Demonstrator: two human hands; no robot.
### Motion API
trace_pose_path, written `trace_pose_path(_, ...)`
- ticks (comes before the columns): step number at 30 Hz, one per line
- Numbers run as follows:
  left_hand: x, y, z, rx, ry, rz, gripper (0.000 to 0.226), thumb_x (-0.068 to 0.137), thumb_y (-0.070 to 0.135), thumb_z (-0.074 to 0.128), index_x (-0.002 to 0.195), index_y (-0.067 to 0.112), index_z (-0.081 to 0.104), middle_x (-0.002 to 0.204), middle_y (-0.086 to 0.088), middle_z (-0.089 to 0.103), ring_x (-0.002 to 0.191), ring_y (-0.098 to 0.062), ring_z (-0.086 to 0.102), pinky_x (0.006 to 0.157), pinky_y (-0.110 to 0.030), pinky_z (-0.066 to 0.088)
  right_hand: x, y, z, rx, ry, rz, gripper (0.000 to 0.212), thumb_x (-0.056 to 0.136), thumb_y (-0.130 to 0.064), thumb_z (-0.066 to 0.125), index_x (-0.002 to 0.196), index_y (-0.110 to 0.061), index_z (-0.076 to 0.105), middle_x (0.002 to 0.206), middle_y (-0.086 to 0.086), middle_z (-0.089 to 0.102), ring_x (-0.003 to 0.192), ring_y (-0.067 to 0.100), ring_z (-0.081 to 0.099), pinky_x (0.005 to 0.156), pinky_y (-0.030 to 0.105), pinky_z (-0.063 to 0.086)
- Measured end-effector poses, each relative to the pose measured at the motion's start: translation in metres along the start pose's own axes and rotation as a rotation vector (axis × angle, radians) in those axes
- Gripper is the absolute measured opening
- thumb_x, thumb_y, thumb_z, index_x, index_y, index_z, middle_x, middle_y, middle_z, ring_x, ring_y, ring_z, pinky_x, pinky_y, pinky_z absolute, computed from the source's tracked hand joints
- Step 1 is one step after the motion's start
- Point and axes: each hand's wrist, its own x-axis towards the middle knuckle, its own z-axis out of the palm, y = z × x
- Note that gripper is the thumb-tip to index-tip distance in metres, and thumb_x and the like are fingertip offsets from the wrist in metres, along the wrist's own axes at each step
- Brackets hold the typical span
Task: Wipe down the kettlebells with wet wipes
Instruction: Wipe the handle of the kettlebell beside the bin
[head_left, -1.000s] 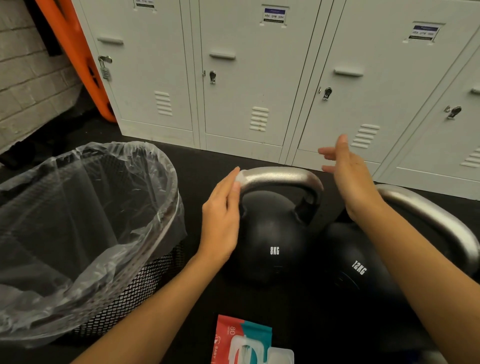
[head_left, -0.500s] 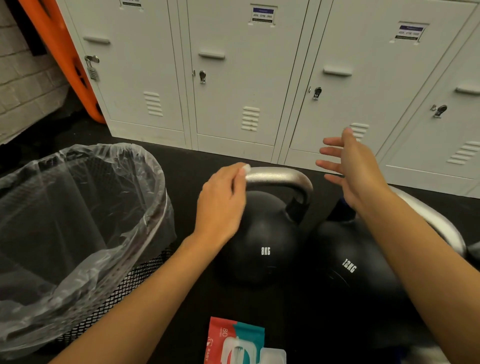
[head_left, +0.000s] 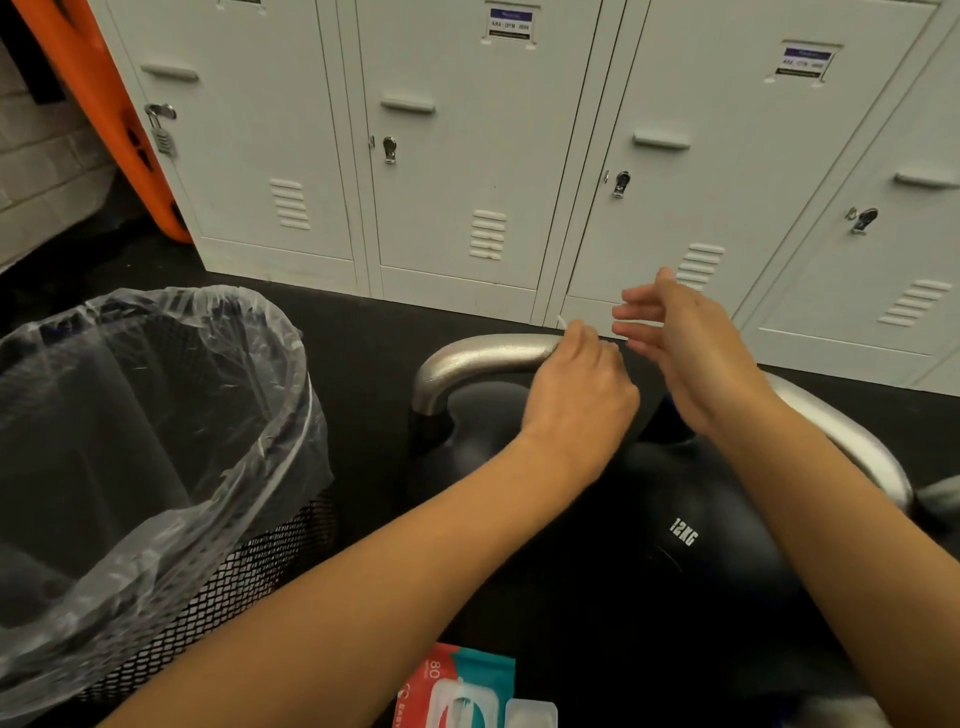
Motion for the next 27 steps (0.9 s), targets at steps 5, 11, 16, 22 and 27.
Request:
trace_pose_path(5, -0.011, -0.017, 0.004, -0.241, 0.15, -0.139, 0.038, 0.087, 0.019, 0.052, 0.123, 0.007, 0.055, 0.117, -0.008, 0.061, 0.12, -0.025, 0.049, 0.117, -0.042, 0.013, -0.009, -0.001, 0.014, 0.0, -0.114, -0.029, 0.037, 0.106, -0.04, 0.033, 0.109, -0.016, 0.062, 0.114, 0.003, 0.066, 0.107, 0.014, 0.064, 0.098, 0.029, 0.049)
trace_pose_path(11, -0.06, -0.049, 0.044, -0.617, 0.512, -0.404, 0.039, 0.099, 0.023, 0.039, 0.129, 0.005, 0.056, 0.129, -0.009, 0.06, 0.124, -0.021, 0.052, 0.113, -0.04, 0.029, -0.01, -0.013, 0.019, -0.143, -0.092, -0.152, 0.036, 0.105, -0.045, 0.031, 0.105, -0.026, 0.061, 0.112, -0.006, 0.064, 0.106, 0.007, 0.061, 0.095, 0.026, 0.044)
trace_pose_path(16, -0.097, -0.039, 0.066, -1.081, 0.559, -0.578, 0.049, 0.1, 0.015, 0.046, 0.145, 0.009, 0.027, 0.151, -0.001, 0.033, 0.143, -0.01, 0.024, 0.116, -0.021, 0.02, -0.007, 0.001, 0.018, -0.265, -0.196, 0.065, 0.05, 0.105, -0.049, 0.027, 0.093, -0.025, 0.069, 0.119, 0.002, 0.065, 0.111, 0.018, 0.058, 0.109, 0.041, 0.038)
trace_pose_path(22, -0.121, -0.028, 0.078, -1.363, 0.361, -0.881, 0.051, 0.101, 0.03, 0.04, 0.148, 0.026, 0.023, 0.141, 0.018, 0.032, 0.126, 0.015, 0.025, 0.098, 0.004, 0.021, -0.009, 0.011, 0.013, -0.262, -0.21, 0.108, 0.043, 0.103, -0.043, 0.04, 0.083, -0.024, 0.074, 0.115, 0.003, 0.067, 0.115, 0.023, 0.055, 0.113, 0.045, 0.034)
trace_pose_path(27, -0.124, -0.036, 0.081, -1.489, 0.357, -0.948, 0.043, 0.099, 0.034, 0.039, 0.142, 0.026, 0.04, 0.141, 0.01, 0.047, 0.109, 0.026, 0.041, 0.092, 0.001, 0.034, -0.009, 0.014, 0.012, -0.229, -0.226, 0.095, 0.019, 0.096, -0.033, 0.06, 0.093, -0.019, 0.073, 0.107, 0.005, 0.067, 0.114, 0.024, 0.055, 0.112, 0.045, 0.036)
